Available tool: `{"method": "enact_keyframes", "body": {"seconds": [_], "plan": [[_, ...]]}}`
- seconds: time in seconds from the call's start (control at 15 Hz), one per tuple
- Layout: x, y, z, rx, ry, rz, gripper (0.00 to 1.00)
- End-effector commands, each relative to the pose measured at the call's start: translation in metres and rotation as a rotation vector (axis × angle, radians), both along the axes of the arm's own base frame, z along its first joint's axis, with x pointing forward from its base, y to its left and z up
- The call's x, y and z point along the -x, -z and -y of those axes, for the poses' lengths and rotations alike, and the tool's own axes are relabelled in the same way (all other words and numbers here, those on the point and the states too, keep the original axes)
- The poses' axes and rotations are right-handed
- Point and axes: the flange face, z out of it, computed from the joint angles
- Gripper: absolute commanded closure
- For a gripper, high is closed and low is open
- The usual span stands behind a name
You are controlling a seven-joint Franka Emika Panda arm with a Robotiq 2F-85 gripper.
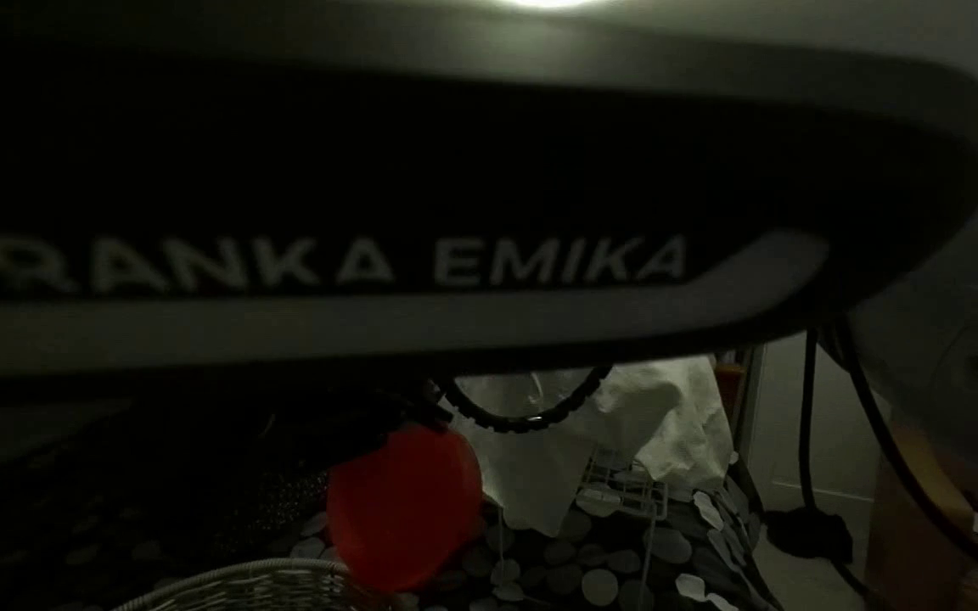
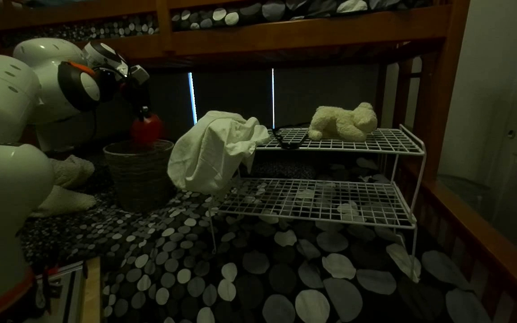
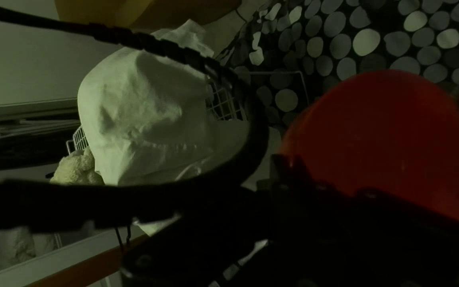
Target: Put the red bowl on the white stand on the top shelf
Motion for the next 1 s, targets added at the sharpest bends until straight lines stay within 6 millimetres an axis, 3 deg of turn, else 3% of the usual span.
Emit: {"method": "enact_keyframes", "body": {"seconds": [0.0, 0.2, 0.4, 0.6, 0.73, 0.87, 0.93], "plan": [[0.000, -0.003, 0.001, -0.005, 0.000, 0.000, 0.97], [0.002, -0.010, 0.000, 0.024, -0.058, -0.011, 0.99], [0.022, -0.029, -0.008, 0.097, -0.205, -0.042, 0.99], [0.045, -0.046, -0.025, 0.132, -0.322, 0.043, 0.99], [0.053, -0.054, -0.026, 0.075, -0.289, 0.090, 0.99], [0.051, -0.053, -0.006, 0.023, -0.127, 0.041, 0.99], [0.037, -0.046, -0.015, 0.070, -0.209, 0.071, 0.97]]}}
